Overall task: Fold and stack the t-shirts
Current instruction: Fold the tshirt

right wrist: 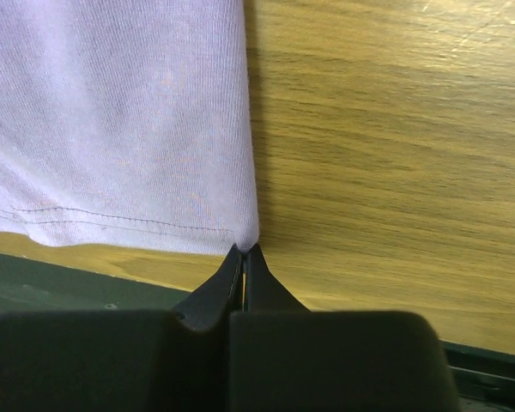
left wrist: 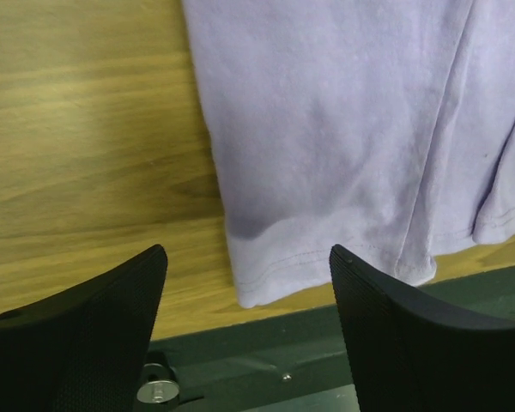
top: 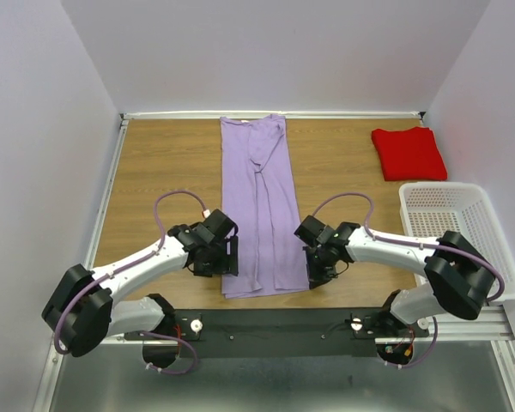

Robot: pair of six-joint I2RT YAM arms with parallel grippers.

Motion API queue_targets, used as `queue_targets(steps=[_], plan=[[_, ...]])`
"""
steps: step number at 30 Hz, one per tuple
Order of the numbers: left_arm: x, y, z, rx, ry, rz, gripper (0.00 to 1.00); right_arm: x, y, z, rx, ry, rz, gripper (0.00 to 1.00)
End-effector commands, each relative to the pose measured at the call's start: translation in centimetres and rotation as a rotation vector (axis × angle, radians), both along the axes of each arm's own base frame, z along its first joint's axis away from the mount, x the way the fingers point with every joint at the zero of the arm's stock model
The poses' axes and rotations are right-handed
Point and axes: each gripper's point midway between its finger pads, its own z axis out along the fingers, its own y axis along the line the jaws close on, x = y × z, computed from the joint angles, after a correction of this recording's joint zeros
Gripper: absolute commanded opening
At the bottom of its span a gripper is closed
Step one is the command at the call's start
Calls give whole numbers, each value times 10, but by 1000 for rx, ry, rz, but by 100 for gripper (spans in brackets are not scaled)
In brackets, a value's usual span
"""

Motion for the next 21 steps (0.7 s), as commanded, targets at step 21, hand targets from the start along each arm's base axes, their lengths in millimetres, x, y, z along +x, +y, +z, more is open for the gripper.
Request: queue_targets(steps=[21], plan=[[-41, -13, -14, 43, 155, 50, 53, 1, -4, 14, 23, -63, 61, 0]])
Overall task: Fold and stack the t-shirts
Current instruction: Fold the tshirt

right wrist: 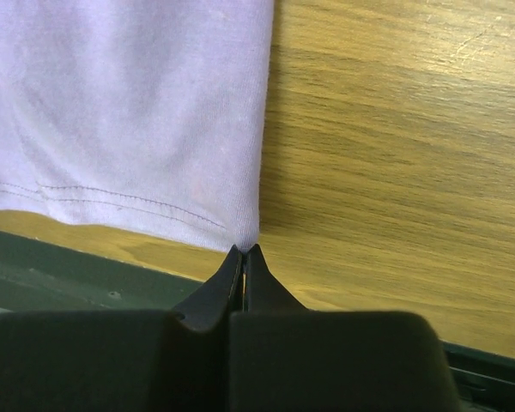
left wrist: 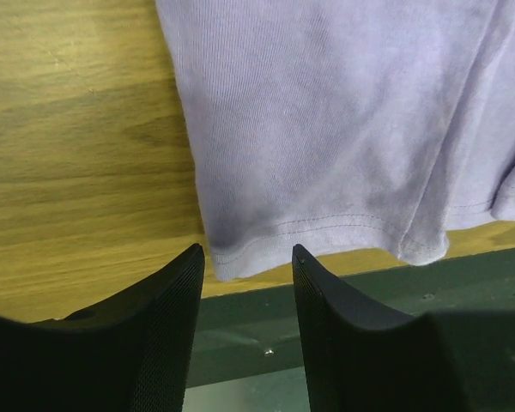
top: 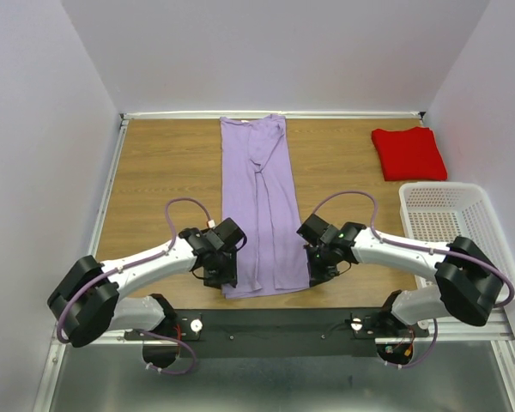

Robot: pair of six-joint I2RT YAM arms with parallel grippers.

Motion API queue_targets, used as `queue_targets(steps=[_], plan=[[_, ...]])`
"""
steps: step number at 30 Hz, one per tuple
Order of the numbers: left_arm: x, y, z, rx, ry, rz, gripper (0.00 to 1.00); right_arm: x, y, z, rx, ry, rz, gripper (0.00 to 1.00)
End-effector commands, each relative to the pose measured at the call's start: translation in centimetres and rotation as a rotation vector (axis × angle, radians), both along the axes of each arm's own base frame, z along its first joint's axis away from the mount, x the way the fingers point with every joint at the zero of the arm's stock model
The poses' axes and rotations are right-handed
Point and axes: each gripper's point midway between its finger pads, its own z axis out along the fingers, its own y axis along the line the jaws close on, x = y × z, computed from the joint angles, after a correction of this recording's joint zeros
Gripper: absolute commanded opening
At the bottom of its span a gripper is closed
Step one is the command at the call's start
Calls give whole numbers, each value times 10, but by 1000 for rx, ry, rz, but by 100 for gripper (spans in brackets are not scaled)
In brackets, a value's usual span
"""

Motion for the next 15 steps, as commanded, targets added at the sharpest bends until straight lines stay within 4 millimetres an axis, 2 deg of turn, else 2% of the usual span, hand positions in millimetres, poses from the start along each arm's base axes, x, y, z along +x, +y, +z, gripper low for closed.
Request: queue_targets(steps=[1, 6, 12, 15], plan=[[-8, -1, -4, 14, 43, 40, 53, -2, -6, 3, -12, -19, 28, 1], [-5, -3, -9, 34, 44, 51, 49, -4, -7, 3, -9, -22, 41, 1], [-20, -8, -21, 56, 99, 10, 42, -2, -8, 5, -6, -34, 47, 0], [-21, -10, -21, 58, 100, 10, 41, -3, -9, 4, -9, -32, 48, 1]])
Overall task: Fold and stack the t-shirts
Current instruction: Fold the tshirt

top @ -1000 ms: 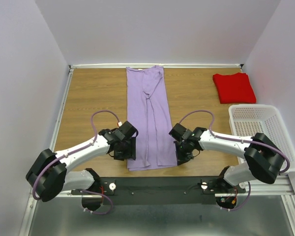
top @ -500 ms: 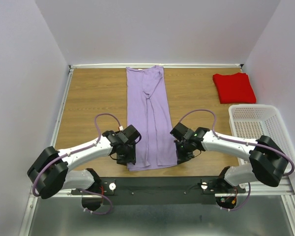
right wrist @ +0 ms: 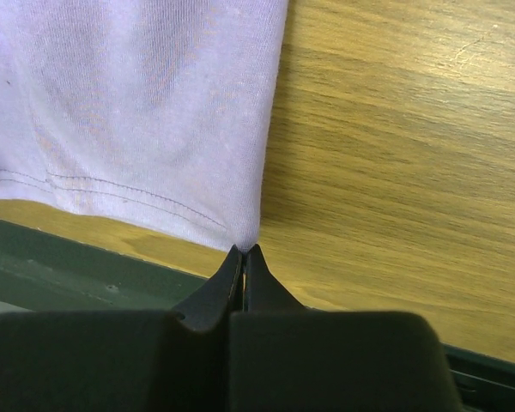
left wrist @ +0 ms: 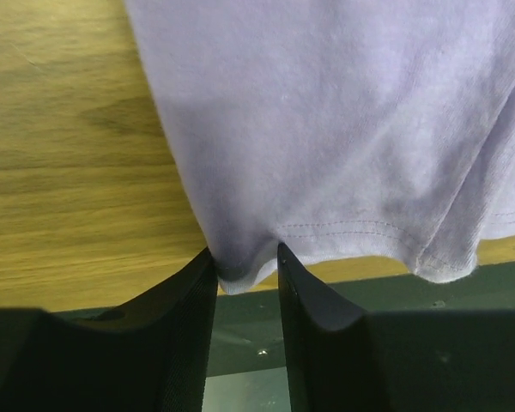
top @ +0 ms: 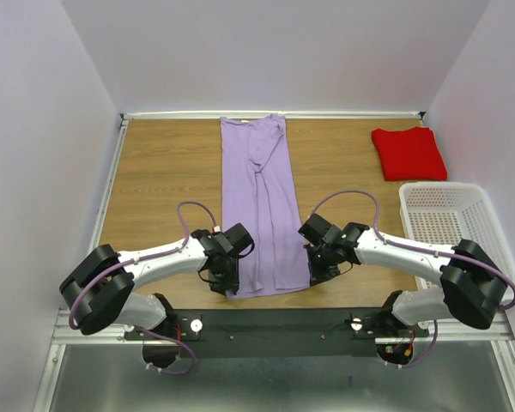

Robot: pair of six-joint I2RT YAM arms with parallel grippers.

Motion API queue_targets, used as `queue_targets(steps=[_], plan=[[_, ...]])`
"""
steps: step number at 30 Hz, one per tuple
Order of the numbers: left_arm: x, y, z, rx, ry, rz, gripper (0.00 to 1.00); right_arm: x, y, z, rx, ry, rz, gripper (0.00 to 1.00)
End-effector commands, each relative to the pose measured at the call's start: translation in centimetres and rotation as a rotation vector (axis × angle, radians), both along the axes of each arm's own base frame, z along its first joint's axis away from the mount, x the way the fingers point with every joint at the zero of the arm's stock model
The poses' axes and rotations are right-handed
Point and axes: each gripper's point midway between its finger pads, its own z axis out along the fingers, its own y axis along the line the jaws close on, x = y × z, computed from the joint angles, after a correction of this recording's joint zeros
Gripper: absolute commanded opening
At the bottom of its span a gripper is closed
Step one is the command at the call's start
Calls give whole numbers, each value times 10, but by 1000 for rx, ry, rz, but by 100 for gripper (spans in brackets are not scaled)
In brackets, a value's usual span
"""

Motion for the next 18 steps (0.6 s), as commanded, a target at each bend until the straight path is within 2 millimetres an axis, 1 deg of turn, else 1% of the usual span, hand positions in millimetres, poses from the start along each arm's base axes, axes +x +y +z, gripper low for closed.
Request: queue_targets(steps=[1, 3, 4, 5, 6, 8, 9, 11, 12, 15, 16, 17, 18], plan=[[-6, -4, -6, 3, 22, 13, 39, -4, -8, -2, -26, -8, 16, 1], [-6, -6, -5, -3, 22, 11, 32, -4, -8, -1, -24, -11, 17, 1], [-9, -6, -5, -2, 27, 4, 24, -5, -8, -1, -22, -9, 19, 1], [-10, -6, -4, -3, 28, 0, 19, -6, -9, -1, -20, -4, 20, 0], [-12, -7, -3, -7, 31, -4, 9, -9, -9, 0, -11, 7, 24, 1], [-18, -10, 3, -19, 43, -24, 5, -19, -13, 0, -6, 41, 35, 1], [-20, -10, 8, -25, 44, -29, 0, -28, -17, 1, -10, 79, 42, 1], [-22, -12, 15, -41, 46, -34, 0, -36, -21, 5, -10, 102, 52, 1], [-21, -14, 22, -60, 34, -37, 0, -40, -26, 10, -17, 107, 58, 0], [-19, -18, 34, -92, 20, -37, 0, -36, -27, 26, -17, 82, 63, 1], [-18, -21, 42, -110, 12, -41, 0, -38, -31, 29, -40, 91, 72, 0], [-18, -23, 46, -120, 9, -43, 0, -37, -30, 35, -40, 88, 75, 1], [-17, -26, 54, -139, -1, -49, 0, -33, -26, 45, -34, 77, 82, 0]])
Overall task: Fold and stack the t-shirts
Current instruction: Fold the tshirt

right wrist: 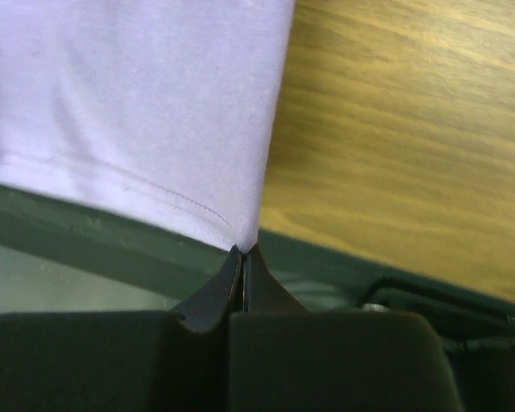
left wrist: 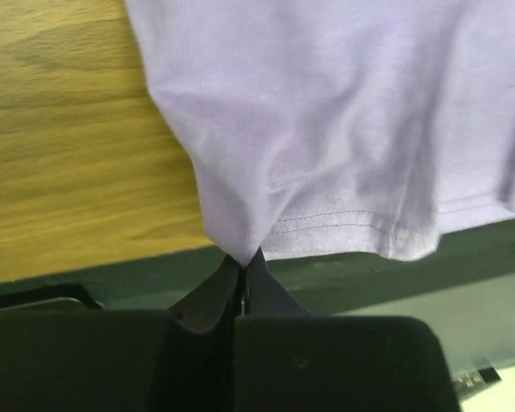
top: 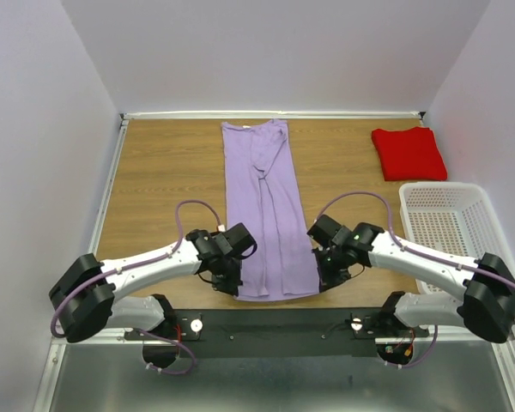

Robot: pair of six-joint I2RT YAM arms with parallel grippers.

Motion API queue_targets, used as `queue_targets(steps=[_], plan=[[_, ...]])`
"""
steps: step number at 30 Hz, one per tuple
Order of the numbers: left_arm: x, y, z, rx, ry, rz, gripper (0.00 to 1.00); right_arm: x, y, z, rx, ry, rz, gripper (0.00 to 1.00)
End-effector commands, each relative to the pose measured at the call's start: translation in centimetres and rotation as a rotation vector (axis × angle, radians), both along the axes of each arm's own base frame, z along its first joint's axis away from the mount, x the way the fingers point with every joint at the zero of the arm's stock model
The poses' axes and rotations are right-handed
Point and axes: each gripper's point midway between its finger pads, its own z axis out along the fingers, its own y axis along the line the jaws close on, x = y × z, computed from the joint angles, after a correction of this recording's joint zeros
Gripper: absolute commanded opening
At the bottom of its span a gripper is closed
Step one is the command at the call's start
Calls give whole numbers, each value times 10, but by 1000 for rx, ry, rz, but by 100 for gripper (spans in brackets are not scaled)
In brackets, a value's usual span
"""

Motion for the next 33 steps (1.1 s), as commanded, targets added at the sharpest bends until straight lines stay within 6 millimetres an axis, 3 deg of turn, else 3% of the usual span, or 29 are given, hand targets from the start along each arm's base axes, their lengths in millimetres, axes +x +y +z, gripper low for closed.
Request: queue_targets(steps=[1, 3, 6, 10, 13, 20, 21, 25, 33], plan=[[-1, -10, 31, -65, -12, -9, 0, -3, -4, 31, -29, 9, 45, 1], [7, -12, 38, -83, -36, -10, 0, 7, -1, 39, -40, -23, 49, 0], [32, -9, 43, -86, -92, -9, 0, 40, -3, 49, -125, -111, 43, 1], [85, -5, 56, -124, -207, 29, 0, 93, -9, 62, -205, -219, 4, 1], [125, 6, 65, -138, -290, 57, 0, 130, -2, 73, -206, -281, -19, 0], [213, 13, 71, -82, -438, 53, 0, 208, 9, 74, -188, -398, -52, 0], [213, 13, 71, -82, -438, 53, 0, 208, 9, 74, -188, -399, -52, 0], [251, 14, 70, -60, -479, 53, 0, 241, 13, 80, -186, -465, -63, 0], [301, 21, 77, -19, -566, 84, 0, 288, 13, 76, -177, -519, -87, 1]])
